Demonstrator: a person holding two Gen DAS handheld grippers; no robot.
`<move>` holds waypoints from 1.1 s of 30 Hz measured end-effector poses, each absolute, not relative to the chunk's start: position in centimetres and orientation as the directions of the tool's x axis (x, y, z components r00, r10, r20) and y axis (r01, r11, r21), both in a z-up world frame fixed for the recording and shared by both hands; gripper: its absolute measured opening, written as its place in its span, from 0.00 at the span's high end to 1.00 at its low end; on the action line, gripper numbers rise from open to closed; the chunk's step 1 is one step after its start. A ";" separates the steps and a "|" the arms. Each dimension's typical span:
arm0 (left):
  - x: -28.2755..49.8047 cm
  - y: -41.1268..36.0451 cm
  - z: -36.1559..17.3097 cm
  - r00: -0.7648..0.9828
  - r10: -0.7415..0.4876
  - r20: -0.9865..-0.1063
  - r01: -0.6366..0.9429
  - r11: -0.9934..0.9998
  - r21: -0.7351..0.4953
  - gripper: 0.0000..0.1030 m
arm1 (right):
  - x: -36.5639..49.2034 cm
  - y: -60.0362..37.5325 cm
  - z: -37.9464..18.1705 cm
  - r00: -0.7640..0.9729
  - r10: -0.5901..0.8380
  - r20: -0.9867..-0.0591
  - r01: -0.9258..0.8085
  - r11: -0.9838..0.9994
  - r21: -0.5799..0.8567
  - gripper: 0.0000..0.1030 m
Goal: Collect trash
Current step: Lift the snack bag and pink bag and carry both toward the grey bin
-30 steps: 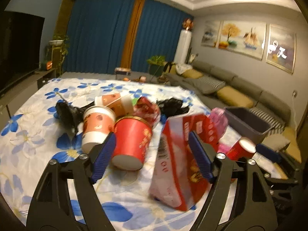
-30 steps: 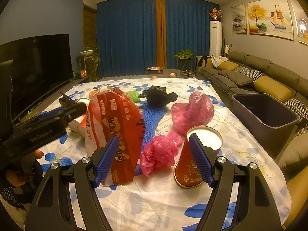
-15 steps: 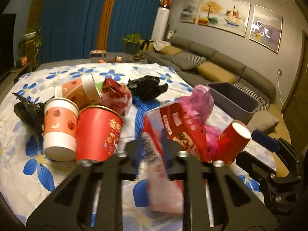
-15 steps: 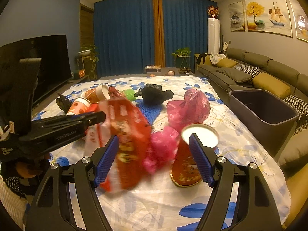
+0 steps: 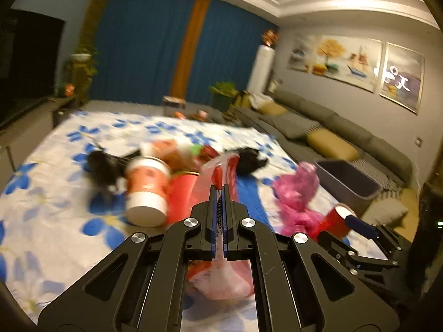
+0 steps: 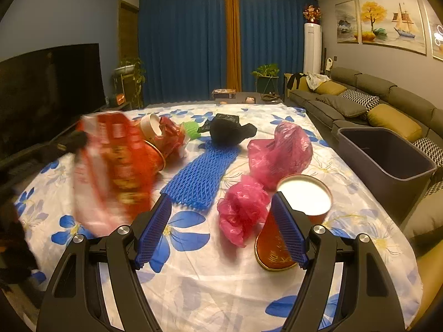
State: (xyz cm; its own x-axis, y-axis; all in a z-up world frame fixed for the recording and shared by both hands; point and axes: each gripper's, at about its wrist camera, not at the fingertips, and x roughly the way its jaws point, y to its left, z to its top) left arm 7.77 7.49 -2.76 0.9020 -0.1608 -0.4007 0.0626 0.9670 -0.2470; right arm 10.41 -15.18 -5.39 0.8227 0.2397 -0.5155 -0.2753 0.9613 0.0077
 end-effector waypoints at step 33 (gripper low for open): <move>5.9 7.5 -0.7 0.920 -0.213 -0.329 0.113 0.948 -0.297 0.99 | 12.8 -14.2 -5.5 0.784 0.282 -0.553 -0.320 0.947 0.029 0.69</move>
State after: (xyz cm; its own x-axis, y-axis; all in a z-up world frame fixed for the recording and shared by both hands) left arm 5.93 7.52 -0.74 0.9200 -0.2126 -0.3291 0.1130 0.9483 -0.2966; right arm 12.78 -14.20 -5.54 0.7841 0.2818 -0.5530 -0.3199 0.9470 0.0290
